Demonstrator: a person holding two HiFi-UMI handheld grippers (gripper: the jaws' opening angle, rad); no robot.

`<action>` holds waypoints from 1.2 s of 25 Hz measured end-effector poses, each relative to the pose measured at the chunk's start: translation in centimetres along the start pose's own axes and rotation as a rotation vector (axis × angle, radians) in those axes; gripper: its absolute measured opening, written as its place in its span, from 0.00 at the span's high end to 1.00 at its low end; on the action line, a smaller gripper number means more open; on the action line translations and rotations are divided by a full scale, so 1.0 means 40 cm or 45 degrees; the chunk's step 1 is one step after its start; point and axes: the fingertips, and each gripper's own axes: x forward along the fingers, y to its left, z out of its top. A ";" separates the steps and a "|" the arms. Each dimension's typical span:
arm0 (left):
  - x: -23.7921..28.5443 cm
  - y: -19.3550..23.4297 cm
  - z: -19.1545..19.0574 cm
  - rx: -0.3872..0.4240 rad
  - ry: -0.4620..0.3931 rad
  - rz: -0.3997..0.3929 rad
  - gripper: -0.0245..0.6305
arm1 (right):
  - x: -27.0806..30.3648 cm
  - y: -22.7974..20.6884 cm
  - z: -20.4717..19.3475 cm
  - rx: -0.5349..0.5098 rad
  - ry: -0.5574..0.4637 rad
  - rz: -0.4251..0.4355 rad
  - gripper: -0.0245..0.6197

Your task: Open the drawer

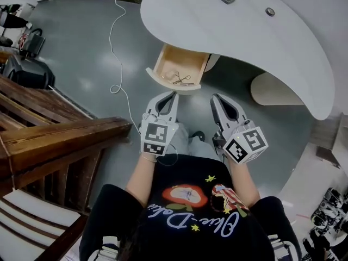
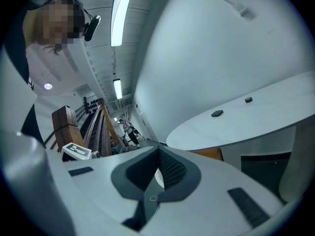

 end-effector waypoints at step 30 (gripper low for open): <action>-0.060 -0.074 0.124 0.106 -0.068 -0.028 0.95 | -0.074 0.054 0.060 -0.055 -0.030 0.084 0.96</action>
